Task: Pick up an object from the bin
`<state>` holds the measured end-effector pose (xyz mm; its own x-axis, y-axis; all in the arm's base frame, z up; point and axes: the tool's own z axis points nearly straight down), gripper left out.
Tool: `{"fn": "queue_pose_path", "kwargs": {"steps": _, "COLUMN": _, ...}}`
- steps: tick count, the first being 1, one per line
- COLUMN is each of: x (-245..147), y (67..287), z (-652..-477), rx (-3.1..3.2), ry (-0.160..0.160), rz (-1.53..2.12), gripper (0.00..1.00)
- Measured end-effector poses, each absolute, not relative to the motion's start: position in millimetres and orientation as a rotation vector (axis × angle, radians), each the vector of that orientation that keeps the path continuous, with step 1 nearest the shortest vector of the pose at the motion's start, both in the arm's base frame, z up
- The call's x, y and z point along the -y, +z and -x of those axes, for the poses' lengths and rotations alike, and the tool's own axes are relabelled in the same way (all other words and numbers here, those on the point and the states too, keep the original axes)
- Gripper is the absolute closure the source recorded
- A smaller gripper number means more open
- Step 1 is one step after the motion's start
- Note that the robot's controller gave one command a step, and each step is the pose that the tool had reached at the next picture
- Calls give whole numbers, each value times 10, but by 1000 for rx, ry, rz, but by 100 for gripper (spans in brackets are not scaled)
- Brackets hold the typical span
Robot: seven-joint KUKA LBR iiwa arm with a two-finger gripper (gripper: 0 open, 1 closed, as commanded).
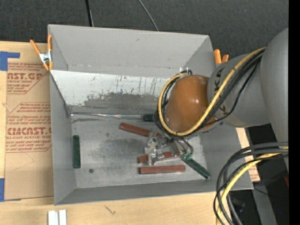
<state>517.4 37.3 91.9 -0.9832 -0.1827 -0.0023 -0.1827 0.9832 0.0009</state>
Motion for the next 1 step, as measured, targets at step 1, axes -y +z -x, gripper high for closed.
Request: {"fn": "queue_pose_path", "kwargs": {"steps": 1, "x": -372, "y": 919, "z": -5174, "rx": -3126, "ry": 2, "rz": 288, "gripper": 100}}
